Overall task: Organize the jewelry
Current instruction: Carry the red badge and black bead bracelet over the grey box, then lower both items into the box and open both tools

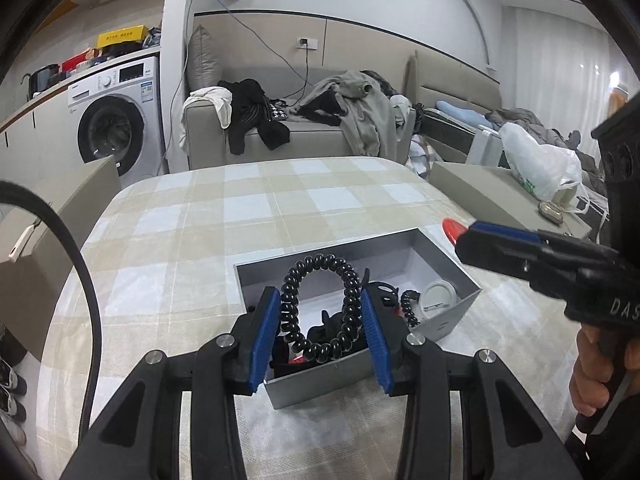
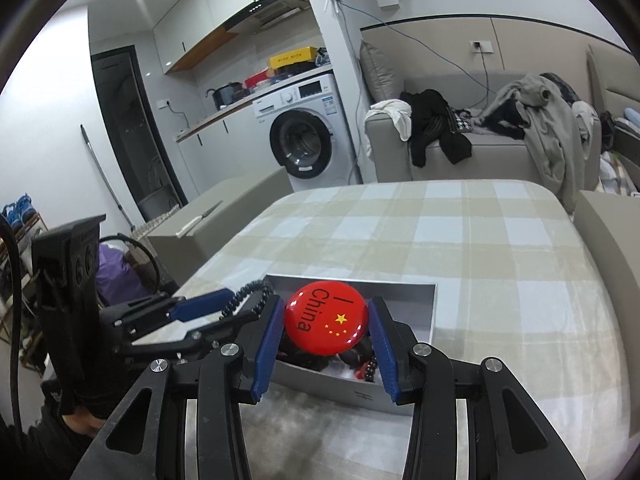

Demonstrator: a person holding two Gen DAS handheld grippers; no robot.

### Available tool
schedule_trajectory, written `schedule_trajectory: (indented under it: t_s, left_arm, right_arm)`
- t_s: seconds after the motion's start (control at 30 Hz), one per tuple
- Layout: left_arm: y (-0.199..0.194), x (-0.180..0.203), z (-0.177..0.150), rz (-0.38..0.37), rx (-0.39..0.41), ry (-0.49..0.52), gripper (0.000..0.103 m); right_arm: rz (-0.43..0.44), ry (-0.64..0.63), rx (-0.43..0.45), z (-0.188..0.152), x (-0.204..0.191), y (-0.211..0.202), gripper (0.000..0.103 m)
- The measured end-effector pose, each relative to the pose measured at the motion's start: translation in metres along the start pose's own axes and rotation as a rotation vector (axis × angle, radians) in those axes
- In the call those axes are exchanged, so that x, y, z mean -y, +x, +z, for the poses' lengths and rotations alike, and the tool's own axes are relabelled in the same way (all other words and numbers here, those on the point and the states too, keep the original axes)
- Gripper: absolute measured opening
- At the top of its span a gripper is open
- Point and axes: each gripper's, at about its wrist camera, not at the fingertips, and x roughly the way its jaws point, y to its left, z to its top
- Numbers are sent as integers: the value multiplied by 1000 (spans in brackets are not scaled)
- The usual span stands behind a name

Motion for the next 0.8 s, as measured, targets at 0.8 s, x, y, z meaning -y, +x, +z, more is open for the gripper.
schedule_trajectory:
  t_s: [0.8]
  left_arm:
    - [8, -9, -9, 28, -6, -16, 36]
  right_arm:
    - [12, 91, -84, -19, 15, 29, 42]
